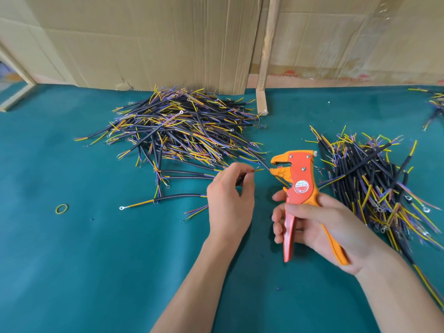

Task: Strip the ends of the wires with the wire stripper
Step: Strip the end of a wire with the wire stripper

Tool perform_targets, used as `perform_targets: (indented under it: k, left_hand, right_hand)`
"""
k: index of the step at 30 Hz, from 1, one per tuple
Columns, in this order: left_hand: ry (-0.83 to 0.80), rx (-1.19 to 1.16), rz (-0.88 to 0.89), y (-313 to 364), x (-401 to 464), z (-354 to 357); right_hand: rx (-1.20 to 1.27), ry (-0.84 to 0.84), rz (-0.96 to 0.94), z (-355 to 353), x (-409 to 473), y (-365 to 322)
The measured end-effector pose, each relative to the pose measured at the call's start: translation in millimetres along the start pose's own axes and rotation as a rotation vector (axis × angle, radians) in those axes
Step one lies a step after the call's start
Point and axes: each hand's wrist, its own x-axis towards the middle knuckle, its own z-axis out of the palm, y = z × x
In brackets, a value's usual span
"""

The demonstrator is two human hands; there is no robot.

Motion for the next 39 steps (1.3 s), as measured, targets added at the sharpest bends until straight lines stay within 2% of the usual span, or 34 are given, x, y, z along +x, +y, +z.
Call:
perform_targets:
  k: [6,13,20,23,29,39]
  left_hand:
    - [-0.046,-0.020,-0.104,5,2,0]
    - [-0.142,-0.031,-0.172,9,2,-6]
    - [-0.202,-0.048,-0.285,13,4,-7]
    - [-0.187,-0.067,-0.262,15,2,-8]
    - [-0.195,-0.033,-0.092,16,-1,-7]
    - [-0.174,0.014,0.016,11,-2,-5]
  right_hand:
    - [-0.003,-0.066,-0.054,3,-3,-4]
    - [0.008,-0.001,-0.055,6,1,2]
    - [0.073,-0.043,-0.085,8,3,3]
    - [0.073,-0.031,-0.077,7,3,3]
    - [0.089,0.003,-0.070,6,5,3]
    - [0.108,0.047,-0.076,3,5,3]
